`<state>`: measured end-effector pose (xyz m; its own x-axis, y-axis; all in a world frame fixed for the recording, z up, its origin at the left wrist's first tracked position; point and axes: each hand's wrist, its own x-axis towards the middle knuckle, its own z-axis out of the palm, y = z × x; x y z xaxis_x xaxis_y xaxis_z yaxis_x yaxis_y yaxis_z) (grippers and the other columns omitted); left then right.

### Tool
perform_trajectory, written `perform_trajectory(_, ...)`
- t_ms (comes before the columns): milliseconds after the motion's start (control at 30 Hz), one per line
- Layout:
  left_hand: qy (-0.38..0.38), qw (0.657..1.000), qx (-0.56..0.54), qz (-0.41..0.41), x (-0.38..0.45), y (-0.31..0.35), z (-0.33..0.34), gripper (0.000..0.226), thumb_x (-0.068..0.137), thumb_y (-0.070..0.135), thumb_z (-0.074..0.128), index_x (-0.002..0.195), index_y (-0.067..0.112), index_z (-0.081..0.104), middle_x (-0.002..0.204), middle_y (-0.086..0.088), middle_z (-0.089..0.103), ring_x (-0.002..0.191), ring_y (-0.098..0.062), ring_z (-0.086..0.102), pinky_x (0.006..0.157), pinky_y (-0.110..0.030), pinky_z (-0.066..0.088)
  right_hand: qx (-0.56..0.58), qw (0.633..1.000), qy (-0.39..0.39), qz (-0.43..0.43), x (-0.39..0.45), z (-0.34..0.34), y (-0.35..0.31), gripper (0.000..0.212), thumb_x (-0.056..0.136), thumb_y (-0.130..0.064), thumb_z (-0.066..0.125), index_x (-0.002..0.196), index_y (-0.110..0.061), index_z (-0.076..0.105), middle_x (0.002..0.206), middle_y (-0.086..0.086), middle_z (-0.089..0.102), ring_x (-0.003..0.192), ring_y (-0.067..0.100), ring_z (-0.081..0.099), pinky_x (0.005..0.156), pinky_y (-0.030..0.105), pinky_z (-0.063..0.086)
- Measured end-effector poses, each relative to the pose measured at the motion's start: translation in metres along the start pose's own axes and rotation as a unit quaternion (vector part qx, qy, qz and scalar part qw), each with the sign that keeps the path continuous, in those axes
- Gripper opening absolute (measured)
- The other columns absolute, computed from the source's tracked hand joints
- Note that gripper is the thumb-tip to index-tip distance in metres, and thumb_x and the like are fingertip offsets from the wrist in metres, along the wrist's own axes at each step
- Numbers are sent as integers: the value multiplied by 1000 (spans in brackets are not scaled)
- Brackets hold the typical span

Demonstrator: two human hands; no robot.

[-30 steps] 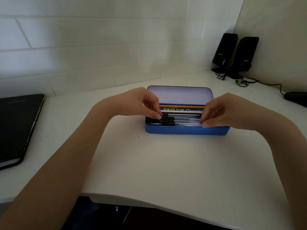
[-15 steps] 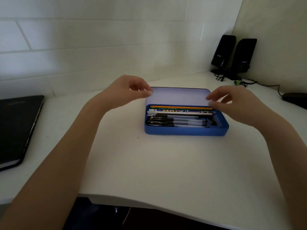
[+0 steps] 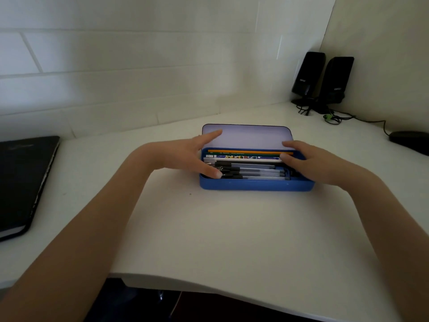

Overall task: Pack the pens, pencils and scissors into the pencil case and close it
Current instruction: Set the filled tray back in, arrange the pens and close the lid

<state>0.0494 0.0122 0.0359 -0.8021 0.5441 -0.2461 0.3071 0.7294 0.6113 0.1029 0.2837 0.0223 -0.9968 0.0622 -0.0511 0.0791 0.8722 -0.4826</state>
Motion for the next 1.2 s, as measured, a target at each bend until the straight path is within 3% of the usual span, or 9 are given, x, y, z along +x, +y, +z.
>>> perform_trajectory(133,5,1000,-19,12,-4,-3,-6,85,78,39,68,143,46,15,153,16,22,119,-3,26,103,-23,22,7,999,32,-17,3,-1,-1,37,98,-34,40,130,-19,52,126,7,57,99,16,48,82,25,32)
perform_trajectory(300,1,1000,-24,5,-6,-5,-9,82,70,55,65,140,50,22,147,19,30,131,-9,32,108,-27,26,-2,999,38,-19,6,-1,3,32,98,-30,42,125,-19,56,123,7,59,98,15,48,81,26,32)
perform_trajectory(433,-10,1000,-6,14,-2,-3,-3,90,72,46,71,144,46,17,147,17,30,99,-1,46,98,-23,30,-1,999,36,-20,5,-1,3,34,98,-30,42,127,-18,54,124,6,58,97,15,48,81,26,32)
perform_trajectory(633,-35,999,-28,13,-4,-10,-9,96,62,48,74,140,50,19,149,19,29,125,-4,39,112,-31,28,-2,999,44,-21,4,-3,4,36,96,-32,46,131,-22,51,133,6,53,102,16,46,83,24,31)
perform_trajectory(767,-36,998,-49,6,-3,-10,-9,67,88,39,59,144,42,22,147,19,32,131,-1,30,107,-22,22,7,998,33,-47,-2,-8,-3,48,96,-33,47,142,-29,34,152,1,33,134,23,36,99,28,31)
perform_trajectory(833,-36,999,-38,2,-2,-9,-9,61,92,34,51,146,37,21,140,24,31,128,2,28,104,-19,20,-21,999,-30,-38,-4,-7,-5,59,97,-29,46,148,-33,18,160,2,8,146,27,13,116,37,18)
perform_trajectory(933,-35,999,-38,-3,0,-12,-9,58,94,33,49,145,37,23,139,25,30,130,2,26,105,-19,19,-90,990,-104,-8,-5,-5,-3,68,99,-24,40,149,-38,-4,159,2,-17,146,28,-12,120,45,0)
perform_trajectory(1200,-11,998,-69,6,4,-22,-8,61,94,26,50,146,36,20,154,16,20,140,-2,20,113,-23,18,-123,986,-114,-7,-9,1,-10,64,102,-26,32,148,-38,-12,158,0,-22,146,27,-16,119,45,-2)
